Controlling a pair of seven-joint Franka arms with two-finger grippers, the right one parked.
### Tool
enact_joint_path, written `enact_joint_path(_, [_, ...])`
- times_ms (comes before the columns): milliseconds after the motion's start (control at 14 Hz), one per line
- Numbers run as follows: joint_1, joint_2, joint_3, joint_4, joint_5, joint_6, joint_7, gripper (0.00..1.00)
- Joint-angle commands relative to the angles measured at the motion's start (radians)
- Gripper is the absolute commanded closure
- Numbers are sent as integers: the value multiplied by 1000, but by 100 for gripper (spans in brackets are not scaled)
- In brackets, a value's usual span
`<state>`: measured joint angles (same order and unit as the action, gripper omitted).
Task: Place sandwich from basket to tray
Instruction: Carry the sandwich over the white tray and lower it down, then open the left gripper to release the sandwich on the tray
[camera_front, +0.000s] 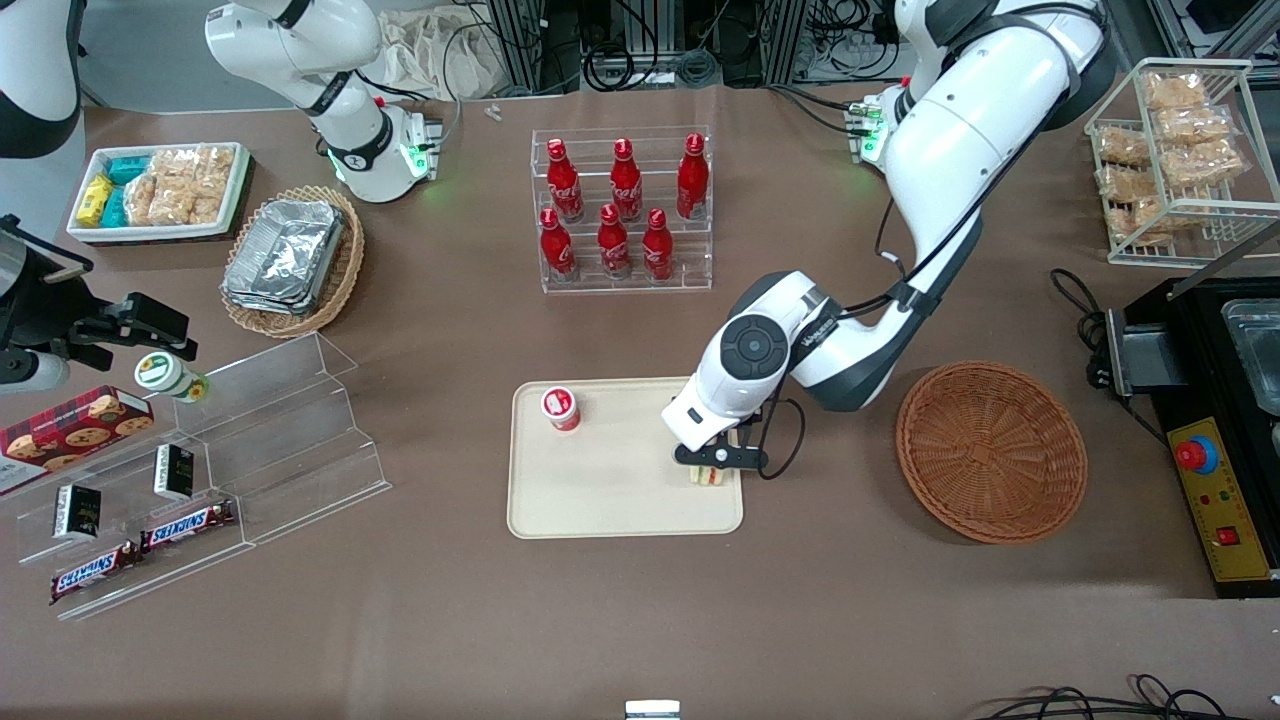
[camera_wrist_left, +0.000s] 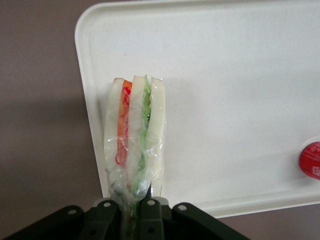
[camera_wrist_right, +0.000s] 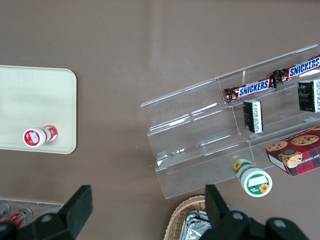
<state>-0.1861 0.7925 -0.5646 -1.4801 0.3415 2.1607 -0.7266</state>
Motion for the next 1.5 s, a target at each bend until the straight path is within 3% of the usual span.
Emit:
enact_joint_path(0, [-12, 22, 5, 23, 22, 4, -2, 84])
enact_joint_path(71, [-12, 21, 5, 23, 22, 1, -7, 73])
enact_joint_path(143, [-12, 19, 5, 23, 21, -1, -10, 54])
enact_joint_path(214, [-9, 17, 5, 24, 19, 1, -11, 13])
enact_joint_path(286, [-4, 10, 5, 24, 7, -4, -19, 1])
enact_joint_path(571, [37, -77, 0, 35, -71, -108, -44, 0])
enact_joint_path(857, [95, -228, -3, 35, -94, -330, 13, 1])
enact_joint_path(1143, [221, -396, -1, 37, -203, -525, 234, 1])
enact_joint_path(1429, [335, -562, 5, 37, -202, -650, 387, 1])
